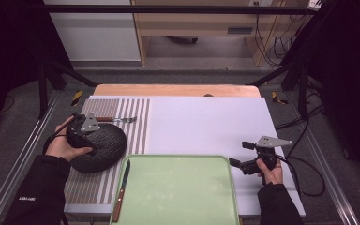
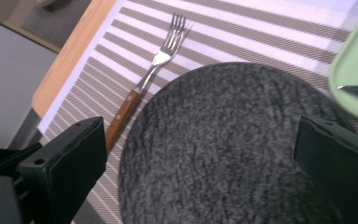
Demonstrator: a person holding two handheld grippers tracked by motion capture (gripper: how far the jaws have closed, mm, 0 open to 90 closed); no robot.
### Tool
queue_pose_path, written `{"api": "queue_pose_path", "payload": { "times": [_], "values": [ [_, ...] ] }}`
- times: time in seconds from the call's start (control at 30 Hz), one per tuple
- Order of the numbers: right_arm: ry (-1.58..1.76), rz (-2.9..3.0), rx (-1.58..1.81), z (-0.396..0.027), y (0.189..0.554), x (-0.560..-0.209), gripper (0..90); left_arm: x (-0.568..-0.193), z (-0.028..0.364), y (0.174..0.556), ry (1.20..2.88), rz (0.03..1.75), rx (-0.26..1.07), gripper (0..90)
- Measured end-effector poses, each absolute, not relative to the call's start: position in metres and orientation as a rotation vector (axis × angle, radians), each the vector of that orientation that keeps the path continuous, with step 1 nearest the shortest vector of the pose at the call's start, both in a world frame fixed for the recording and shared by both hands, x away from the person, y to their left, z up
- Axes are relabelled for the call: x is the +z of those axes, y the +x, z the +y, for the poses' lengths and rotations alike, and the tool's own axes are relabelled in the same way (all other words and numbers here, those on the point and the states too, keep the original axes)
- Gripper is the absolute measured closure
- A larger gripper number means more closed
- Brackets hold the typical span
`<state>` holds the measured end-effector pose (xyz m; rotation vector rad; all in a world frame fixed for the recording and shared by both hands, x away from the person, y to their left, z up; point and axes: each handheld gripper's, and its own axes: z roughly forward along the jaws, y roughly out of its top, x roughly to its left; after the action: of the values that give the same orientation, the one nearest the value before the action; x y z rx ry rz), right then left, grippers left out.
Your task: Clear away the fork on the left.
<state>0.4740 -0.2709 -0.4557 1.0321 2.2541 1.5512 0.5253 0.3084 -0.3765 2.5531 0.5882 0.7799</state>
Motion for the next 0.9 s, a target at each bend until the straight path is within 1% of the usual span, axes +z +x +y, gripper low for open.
{"api": "queue_pose_path", "payload": {
  "times": [0.27, 0.9],
  "values": [
    [1.034, 2.256, 1.546, -0.271, 0.474, -0.456, 0.4, -0.38, 0.313, 0.545, 2.599, 0.58, 0.866, 2.5],
    [1.037, 2.258, 1.533, -0.27, 0.475, -0.457, 0.4, -0.395, 0.328, 0.584, 2.643, 0.532, 1.026, 4.3]
  ]
}}
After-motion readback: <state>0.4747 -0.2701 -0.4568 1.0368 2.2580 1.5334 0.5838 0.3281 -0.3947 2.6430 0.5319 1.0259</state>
